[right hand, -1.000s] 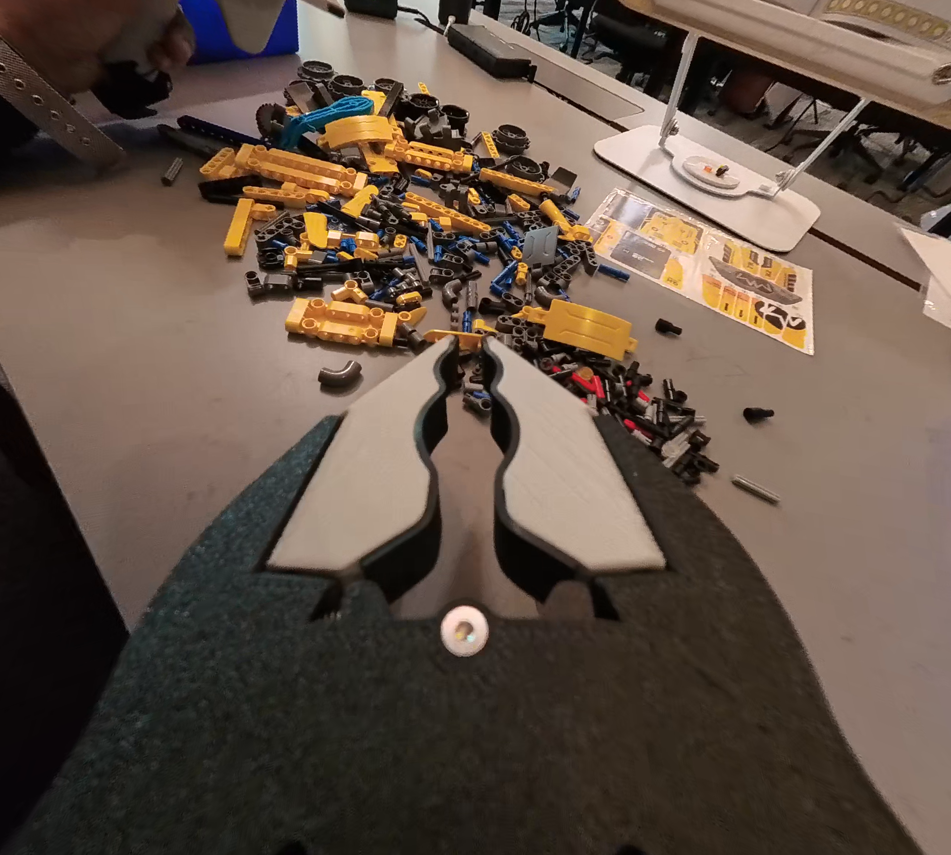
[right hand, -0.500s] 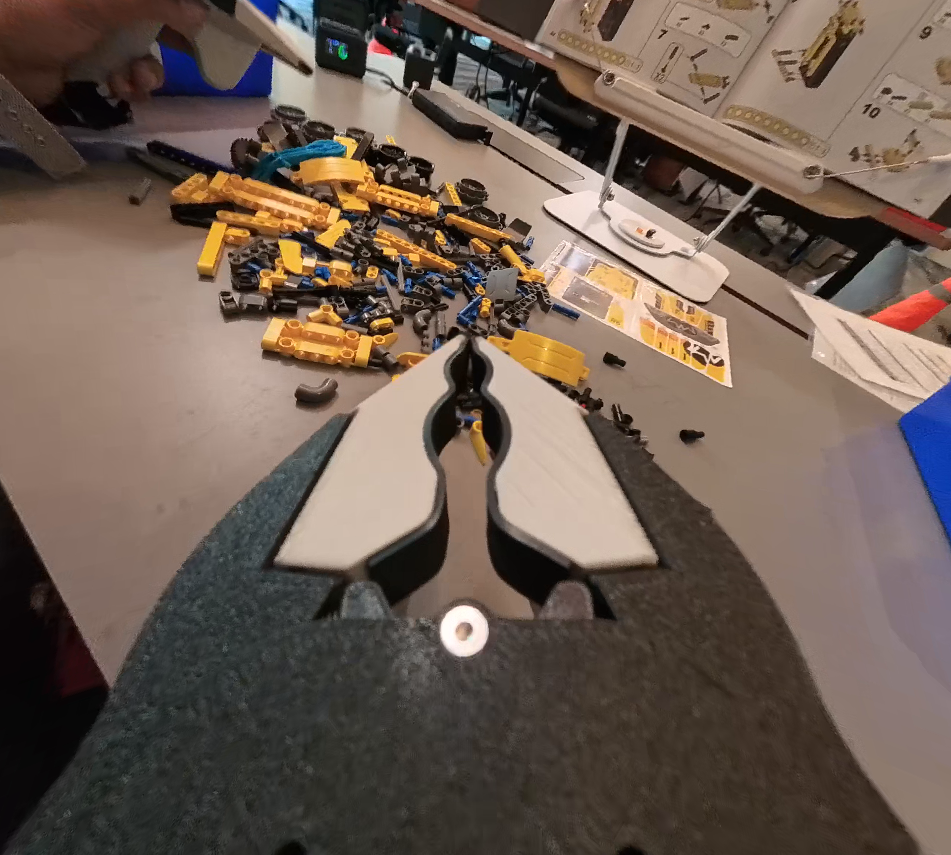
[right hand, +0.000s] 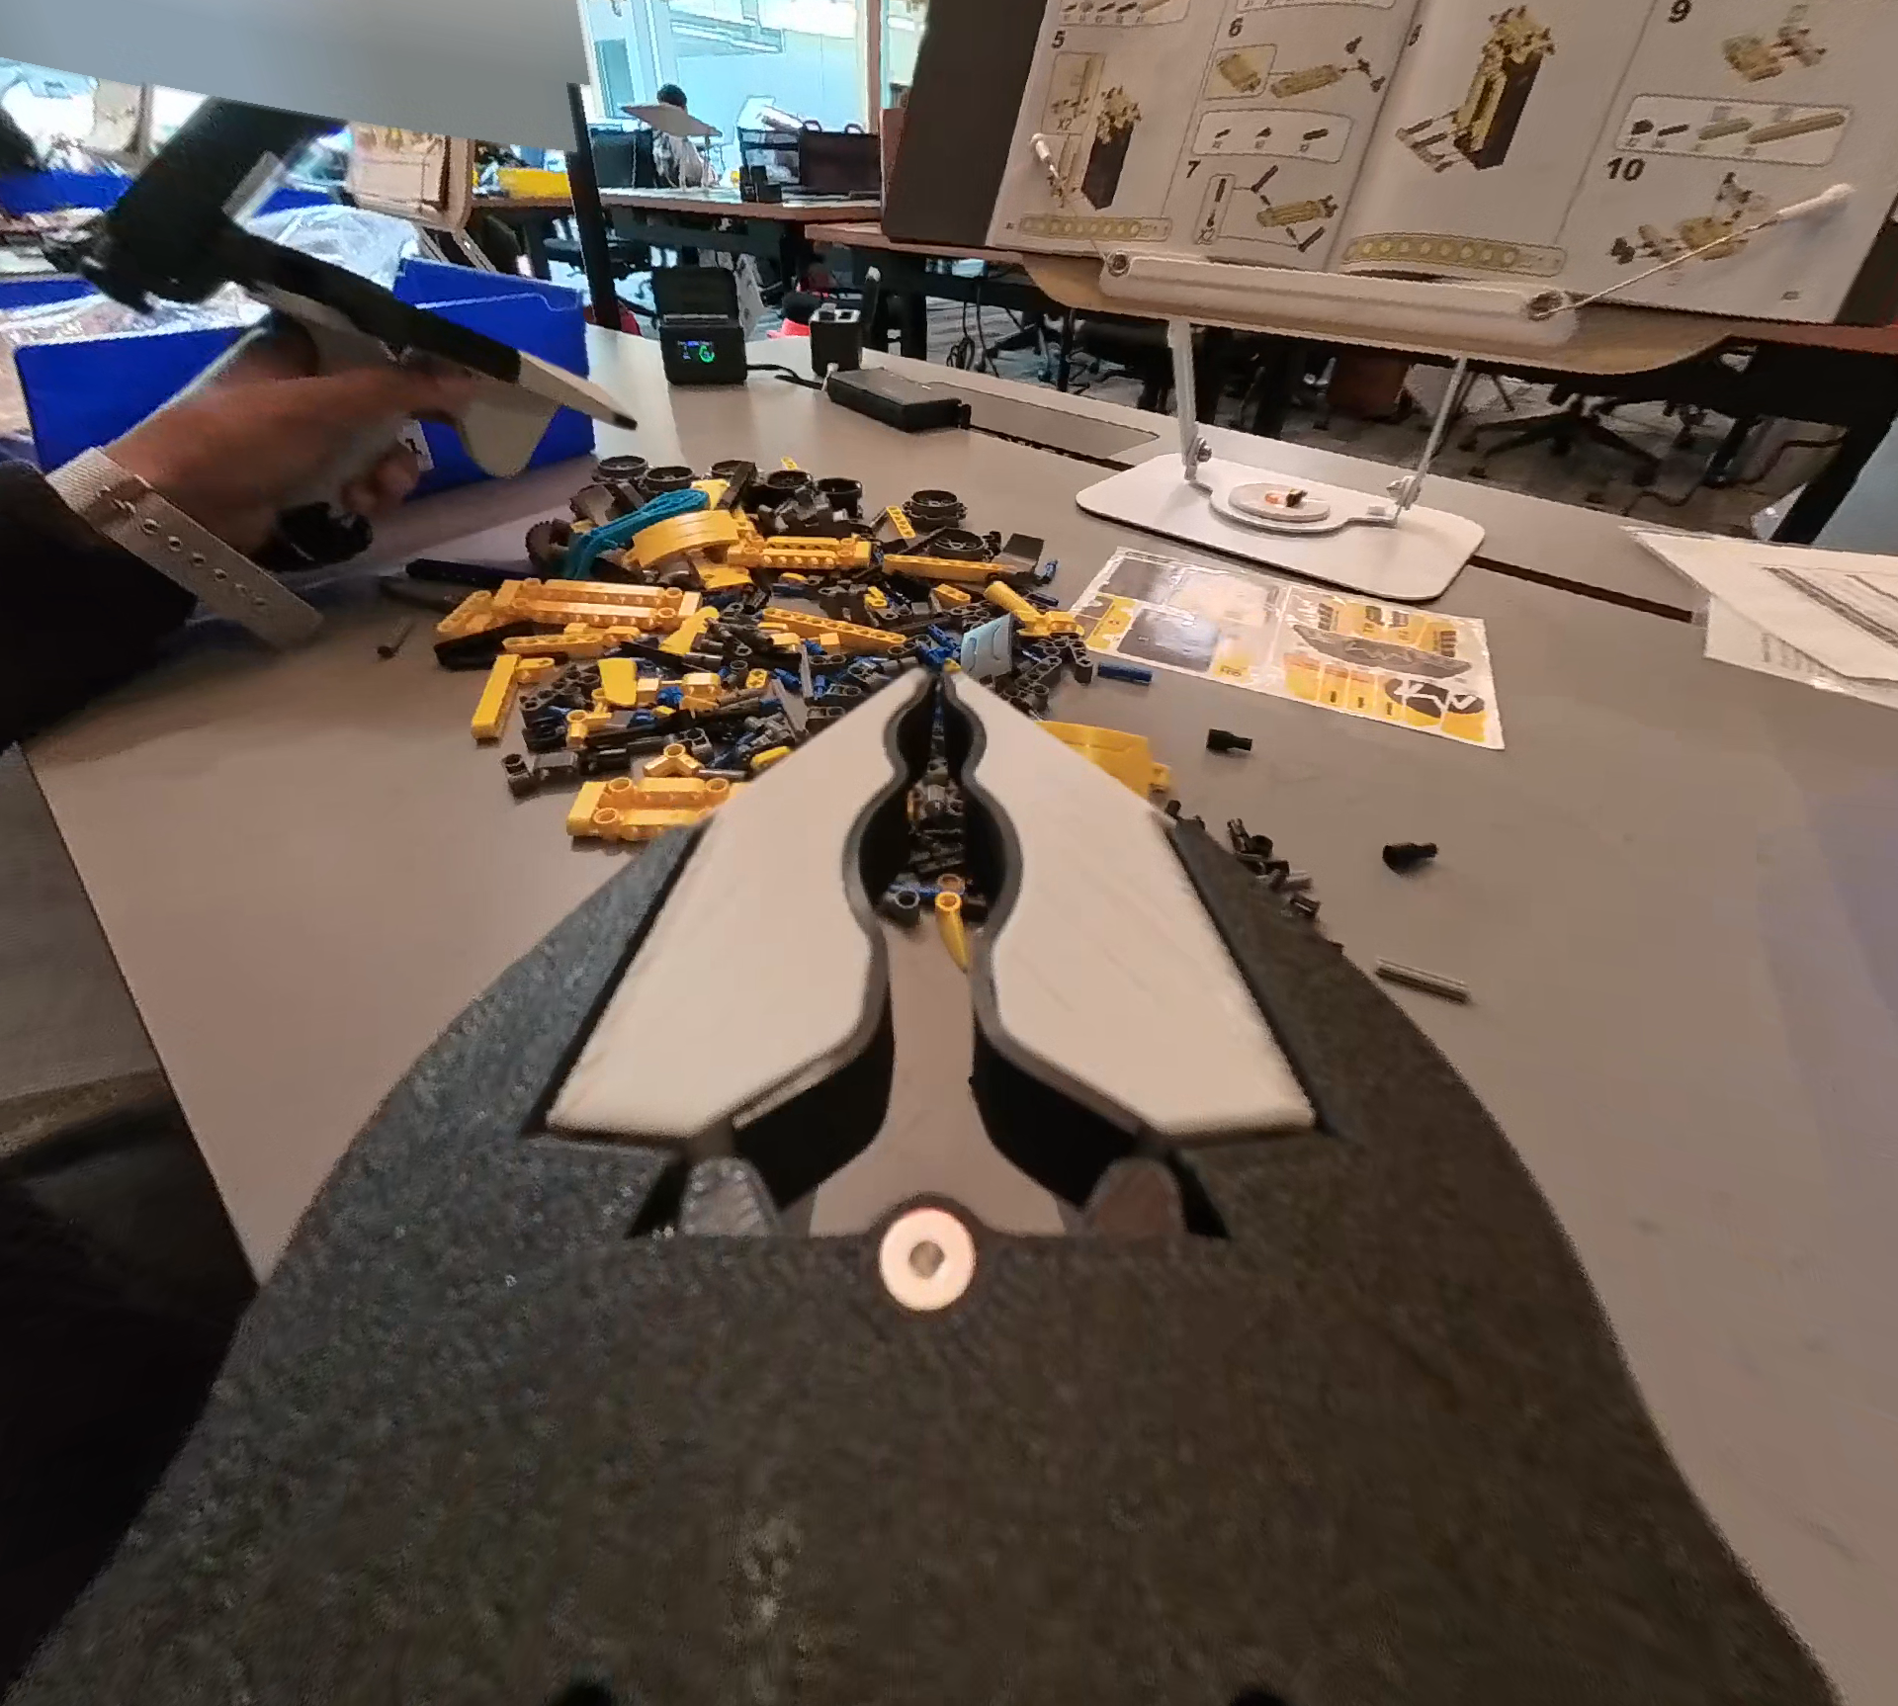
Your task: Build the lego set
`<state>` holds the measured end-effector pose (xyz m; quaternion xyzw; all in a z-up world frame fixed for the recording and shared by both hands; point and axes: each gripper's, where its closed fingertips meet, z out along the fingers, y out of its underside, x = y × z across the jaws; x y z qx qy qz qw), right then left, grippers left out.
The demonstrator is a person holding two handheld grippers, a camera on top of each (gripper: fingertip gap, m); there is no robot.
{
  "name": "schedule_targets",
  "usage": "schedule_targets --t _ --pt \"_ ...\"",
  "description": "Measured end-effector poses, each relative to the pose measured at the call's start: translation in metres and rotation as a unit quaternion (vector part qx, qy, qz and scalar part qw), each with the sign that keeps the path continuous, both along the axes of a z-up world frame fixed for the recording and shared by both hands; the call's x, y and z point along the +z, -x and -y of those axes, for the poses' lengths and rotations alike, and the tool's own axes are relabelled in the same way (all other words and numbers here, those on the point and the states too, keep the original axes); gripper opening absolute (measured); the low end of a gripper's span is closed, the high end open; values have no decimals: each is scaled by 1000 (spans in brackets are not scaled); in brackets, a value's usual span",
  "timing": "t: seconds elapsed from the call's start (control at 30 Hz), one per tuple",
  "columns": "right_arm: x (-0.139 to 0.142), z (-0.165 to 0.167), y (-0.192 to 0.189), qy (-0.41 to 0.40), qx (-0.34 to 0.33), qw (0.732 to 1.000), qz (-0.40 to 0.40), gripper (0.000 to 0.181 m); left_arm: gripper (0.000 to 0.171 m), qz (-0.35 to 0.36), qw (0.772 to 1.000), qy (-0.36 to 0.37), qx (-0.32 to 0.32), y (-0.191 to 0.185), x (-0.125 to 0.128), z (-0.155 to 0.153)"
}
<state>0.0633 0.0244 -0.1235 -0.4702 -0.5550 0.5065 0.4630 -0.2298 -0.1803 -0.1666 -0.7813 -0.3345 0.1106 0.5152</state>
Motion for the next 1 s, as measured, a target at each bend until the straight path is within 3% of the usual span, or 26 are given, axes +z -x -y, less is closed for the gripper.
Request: schedule_targets --t 0.27,0.47,0.6,0.73,1.0 --pt "-2 -2 1 14 2 1000 8 0 13 31 999 -2 -15 -5 -4 -1" --pt "0 -5 1 24 -1 1000 4 0 15 78 986 146 -30 -31 -20 22" --pt "-4 -3 3 13 -2 1000 17 1 15 154 975 148 -66 -55 -28 24" --pt "-8 -3 5 1 -8 1000 29 1 16 160 968 183 -63 -54 -42 29" --pt "-11 -2 7 -1 -7 999 38 1 18 139 970 195 -41 -46 -41 32"
